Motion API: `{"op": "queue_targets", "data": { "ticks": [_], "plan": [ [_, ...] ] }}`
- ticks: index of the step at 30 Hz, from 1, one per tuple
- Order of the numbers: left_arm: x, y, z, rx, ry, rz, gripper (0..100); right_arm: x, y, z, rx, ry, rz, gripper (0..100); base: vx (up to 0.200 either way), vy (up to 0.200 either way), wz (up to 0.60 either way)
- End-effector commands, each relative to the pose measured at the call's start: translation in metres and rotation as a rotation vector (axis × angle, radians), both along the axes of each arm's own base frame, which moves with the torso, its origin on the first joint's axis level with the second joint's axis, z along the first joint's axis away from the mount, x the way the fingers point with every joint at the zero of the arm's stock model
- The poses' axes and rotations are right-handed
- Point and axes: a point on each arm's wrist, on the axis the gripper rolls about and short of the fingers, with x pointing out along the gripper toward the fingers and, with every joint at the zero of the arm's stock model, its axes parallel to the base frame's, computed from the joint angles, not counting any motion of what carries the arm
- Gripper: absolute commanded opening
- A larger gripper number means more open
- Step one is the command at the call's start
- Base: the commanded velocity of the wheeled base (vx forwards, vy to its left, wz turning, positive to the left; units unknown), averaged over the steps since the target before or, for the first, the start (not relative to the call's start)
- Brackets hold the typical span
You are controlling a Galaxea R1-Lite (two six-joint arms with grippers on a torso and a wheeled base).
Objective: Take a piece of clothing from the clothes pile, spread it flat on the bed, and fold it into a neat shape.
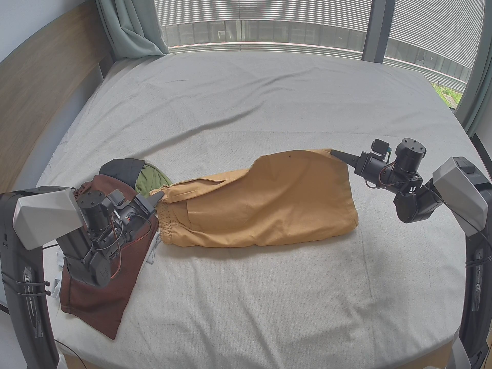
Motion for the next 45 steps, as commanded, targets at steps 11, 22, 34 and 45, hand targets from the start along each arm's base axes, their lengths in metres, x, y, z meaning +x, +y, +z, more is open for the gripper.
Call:
{"op": "queue_targets", "data": {
  "ticks": [11,22,34,45],
  "plan": [
    [0.006,0.004,-0.001,-0.003,-0.013,0.011,100,0.014,0.000,-0.013,0.006,-0.020,-0.049,100,0.000,0.000,0.00],
    [-0.030,0.008,0.044,-0.005,-0.059,0.014,100,-0.033,0.018,-0.002,0.001,-0.021,-0.007,100,0.000,0.000,0.00],
    [-0.049,0.008,0.049,0.077,-0.077,-0.064,100,-0.084,0.026,-0.002,-0.007,0.037,0.027,100,0.000,0.000,0.00],
    [-0.058,0.006,0.040,0.228,-0.103,-0.104,100,-0.111,0.033,-0.032,-0.086,0.080,0.042,100,0.000,0.000,0.00]
  ]
}}
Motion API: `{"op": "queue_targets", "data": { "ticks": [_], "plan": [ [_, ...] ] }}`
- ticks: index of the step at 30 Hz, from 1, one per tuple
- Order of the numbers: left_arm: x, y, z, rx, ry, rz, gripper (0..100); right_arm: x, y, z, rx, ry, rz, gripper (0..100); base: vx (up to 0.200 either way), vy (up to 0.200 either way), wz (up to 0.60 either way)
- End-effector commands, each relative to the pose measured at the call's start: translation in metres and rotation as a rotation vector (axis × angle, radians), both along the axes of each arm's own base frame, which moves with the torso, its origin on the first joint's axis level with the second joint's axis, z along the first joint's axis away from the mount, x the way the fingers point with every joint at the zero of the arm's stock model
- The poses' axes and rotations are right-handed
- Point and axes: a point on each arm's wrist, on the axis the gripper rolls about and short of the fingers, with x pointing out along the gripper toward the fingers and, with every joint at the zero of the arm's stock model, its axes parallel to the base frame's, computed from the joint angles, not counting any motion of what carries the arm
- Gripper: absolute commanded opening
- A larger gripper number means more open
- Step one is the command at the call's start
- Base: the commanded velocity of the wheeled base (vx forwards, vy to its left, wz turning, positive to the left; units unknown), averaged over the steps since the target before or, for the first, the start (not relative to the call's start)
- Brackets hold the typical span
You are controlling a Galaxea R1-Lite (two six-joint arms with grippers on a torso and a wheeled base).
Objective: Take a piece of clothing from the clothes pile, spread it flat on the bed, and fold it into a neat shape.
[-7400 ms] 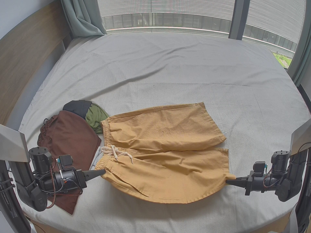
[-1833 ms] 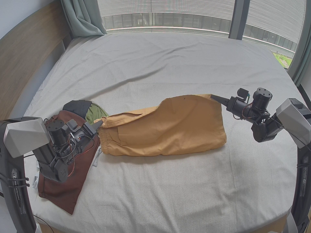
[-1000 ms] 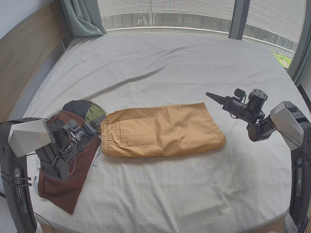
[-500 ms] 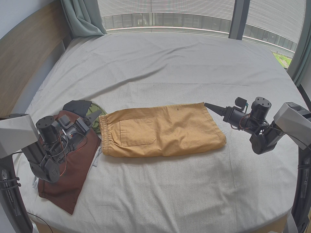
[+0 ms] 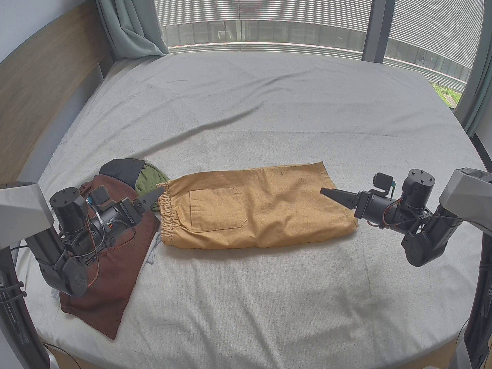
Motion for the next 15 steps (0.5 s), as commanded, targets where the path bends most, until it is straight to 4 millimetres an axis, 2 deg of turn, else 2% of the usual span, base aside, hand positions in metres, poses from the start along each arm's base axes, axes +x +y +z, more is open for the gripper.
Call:
{"op": "queue_targets", "data": {
  "ticks": [1,7,11,15],
  "plan": [
    [-0.005,-0.001,-0.002,0.028,0.001,-0.008,100,-0.014,0.005,-0.010,-0.047,0.014,-0.005,100,0.000,0.000,0.00],
    [-0.016,-0.004,-0.007,0.089,0.005,-0.062,100,-0.022,0.014,-0.019,-0.075,0.044,-0.077,100,0.000,0.000,0.00],
    [-0.017,-0.005,-0.008,0.153,-0.028,-0.066,100,-0.031,0.020,-0.027,-0.094,0.087,-0.098,100,0.000,0.000,0.00],
    [-0.018,-0.005,-0.009,0.218,-0.062,-0.073,100,-0.031,0.022,-0.036,-0.107,0.113,-0.135,100,0.000,0.000,0.00]
  ]
}}
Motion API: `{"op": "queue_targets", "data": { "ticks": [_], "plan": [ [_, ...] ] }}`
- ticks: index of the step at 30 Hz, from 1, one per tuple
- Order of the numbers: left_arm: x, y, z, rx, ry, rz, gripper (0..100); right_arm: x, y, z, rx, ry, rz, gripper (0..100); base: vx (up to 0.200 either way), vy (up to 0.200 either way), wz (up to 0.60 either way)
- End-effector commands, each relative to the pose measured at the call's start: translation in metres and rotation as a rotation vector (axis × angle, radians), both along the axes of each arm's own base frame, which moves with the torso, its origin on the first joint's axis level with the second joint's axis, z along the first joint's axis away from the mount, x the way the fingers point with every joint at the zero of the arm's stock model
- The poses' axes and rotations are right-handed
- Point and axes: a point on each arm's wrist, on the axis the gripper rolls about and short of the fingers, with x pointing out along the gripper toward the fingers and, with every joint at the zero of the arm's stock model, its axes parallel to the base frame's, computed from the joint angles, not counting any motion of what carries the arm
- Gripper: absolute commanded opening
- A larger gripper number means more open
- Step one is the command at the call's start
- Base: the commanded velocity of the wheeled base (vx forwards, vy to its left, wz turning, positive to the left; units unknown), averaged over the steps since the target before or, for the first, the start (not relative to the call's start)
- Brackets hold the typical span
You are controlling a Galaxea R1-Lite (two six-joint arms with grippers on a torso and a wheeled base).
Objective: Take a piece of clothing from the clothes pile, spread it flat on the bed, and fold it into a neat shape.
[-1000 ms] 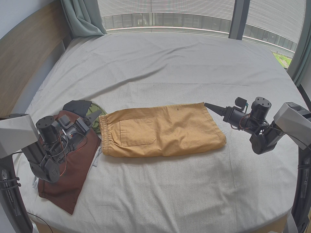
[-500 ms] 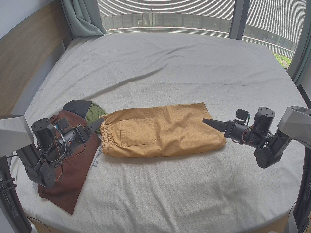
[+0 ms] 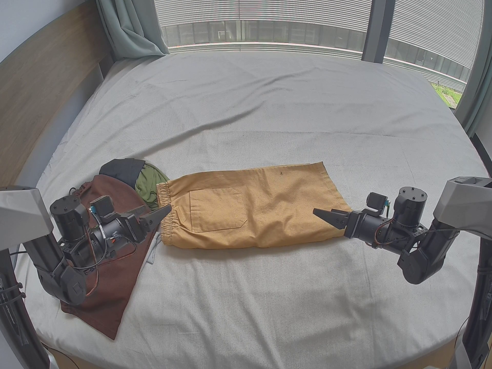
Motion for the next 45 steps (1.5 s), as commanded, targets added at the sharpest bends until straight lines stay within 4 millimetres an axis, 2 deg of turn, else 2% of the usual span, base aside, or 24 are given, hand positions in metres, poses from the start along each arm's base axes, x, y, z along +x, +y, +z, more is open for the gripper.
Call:
{"op": "queue_targets", "data": {
  "ticks": [1,15,17,30,34,38,45],
  "plan": [
    [-0.004,-0.001,-0.001,0.055,-0.023,-0.010,100,-0.003,0.005,-0.016,-0.020,0.048,-0.024,100,0.000,0.000,0.00],
    [-0.007,-0.002,0.003,0.106,-0.064,-0.020,100,-0.012,0.001,-0.033,-0.050,0.117,-0.076,100,0.000,0.000,0.00],
    [-0.007,-0.002,0.003,0.106,-0.064,-0.020,100,-0.012,0.001,-0.042,-0.058,0.145,-0.079,100,0.000,0.000,0.00],
    [-0.006,0.000,0.004,0.096,-0.064,-0.011,100,-0.014,0.005,-0.068,-0.072,0.185,-0.093,100,0.000,0.000,0.00],
    [-0.005,0.000,0.003,0.096,-0.063,-0.013,100,-0.010,0.006,-0.079,-0.075,0.198,-0.100,100,0.000,0.000,0.00],
    [-0.005,0.000,0.003,0.096,-0.063,-0.013,100,-0.005,0.008,-0.079,-0.054,0.193,-0.106,100,0.000,0.000,0.00],
    [-0.005,0.000,0.002,0.097,-0.061,-0.011,100,0.017,0.022,-0.088,-0.009,0.177,-0.096,100,0.000,0.000,0.00]
  ]
}}
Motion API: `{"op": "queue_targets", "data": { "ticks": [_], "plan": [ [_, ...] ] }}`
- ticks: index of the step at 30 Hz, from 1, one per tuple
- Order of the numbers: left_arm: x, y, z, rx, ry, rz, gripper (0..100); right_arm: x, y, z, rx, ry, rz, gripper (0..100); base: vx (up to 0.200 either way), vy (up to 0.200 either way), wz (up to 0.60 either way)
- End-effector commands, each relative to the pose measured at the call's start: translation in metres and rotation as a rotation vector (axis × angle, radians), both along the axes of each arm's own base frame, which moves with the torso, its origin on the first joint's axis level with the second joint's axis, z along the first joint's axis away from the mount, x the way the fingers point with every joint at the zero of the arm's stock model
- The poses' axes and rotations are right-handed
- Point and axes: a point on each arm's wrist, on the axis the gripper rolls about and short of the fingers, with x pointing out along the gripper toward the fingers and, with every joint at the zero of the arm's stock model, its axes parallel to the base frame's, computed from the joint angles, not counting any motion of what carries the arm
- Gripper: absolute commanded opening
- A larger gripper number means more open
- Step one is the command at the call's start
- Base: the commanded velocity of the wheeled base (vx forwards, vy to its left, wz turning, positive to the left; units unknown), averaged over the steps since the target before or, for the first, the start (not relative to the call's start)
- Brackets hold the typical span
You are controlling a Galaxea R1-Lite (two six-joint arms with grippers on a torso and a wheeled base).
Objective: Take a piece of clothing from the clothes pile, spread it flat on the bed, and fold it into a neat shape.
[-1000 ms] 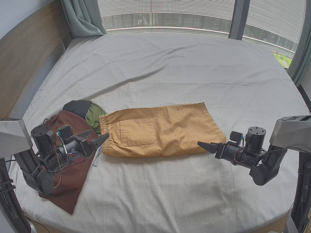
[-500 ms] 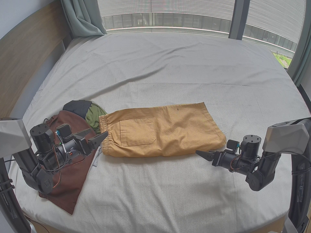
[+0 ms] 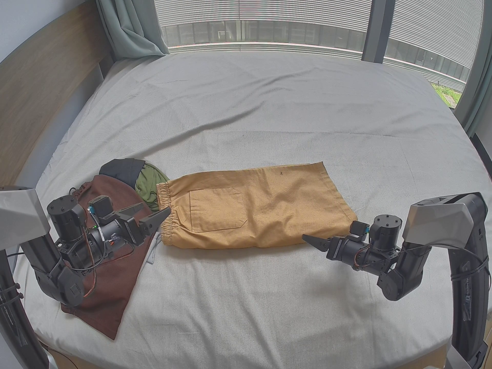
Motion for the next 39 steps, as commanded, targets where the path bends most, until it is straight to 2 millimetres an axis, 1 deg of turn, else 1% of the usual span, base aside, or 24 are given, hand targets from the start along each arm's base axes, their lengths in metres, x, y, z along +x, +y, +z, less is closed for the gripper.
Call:
{"op": "queue_targets", "data": {
  "ticks": [1,5,6,10,12,15,17,20,29,30,39],
  "plan": [
    [0.000,0.000,-0.001,0.000,0.004,0.000,100,0.012,0.007,-0.014,0.008,0.004,0.007,100,0.000,0.000,0.00],
    [0.001,0.000,-0.002,0.000,0.004,0.001,100,0.019,0.012,-0.017,0.023,-0.001,0.009,100,0.000,0.000,0.00],
    [0.001,0.001,-0.003,0.001,0.007,0.003,100,0.022,0.017,-0.015,0.041,0.005,0.013,100,0.000,0.000,0.00],
    [0.001,0.000,-0.003,0.001,0.010,0.000,100,0.032,0.026,-0.010,0.068,-0.004,0.022,100,0.000,0.000,0.00],
    [0.001,0.000,-0.003,0.001,0.012,0.001,100,0.035,0.031,-0.011,0.071,0.005,0.026,100,0.000,0.000,0.00],
    [0.001,0.000,-0.003,-0.001,0.011,0.000,100,0.041,0.033,-0.011,0.076,-0.006,0.028,100,0.000,0.000,0.00],
    [0.001,0.000,-0.003,0.001,0.010,0.001,100,0.047,0.035,-0.014,0.072,-0.009,-0.003,100,0.000,0.000,0.00],
    [0.001,0.000,-0.003,0.001,0.009,0.001,100,0.048,0.035,-0.018,0.073,-0.004,-0.035,100,0.000,0.000,0.00],
    [0.001,0.000,-0.004,0.000,0.014,0.003,100,0.046,0.039,-0.017,0.094,0.009,-0.035,100,0.000,0.000,0.00],
    [0.001,0.000,-0.004,0.000,0.014,0.001,100,0.046,0.039,-0.017,0.094,0.009,-0.035,0,0.000,0.000,0.00],
    [0.001,-0.001,-0.006,0.000,0.020,-0.003,100,0.044,0.041,-0.018,0.094,0.013,-0.029,0,0.000,0.000,0.00]
  ]
}}
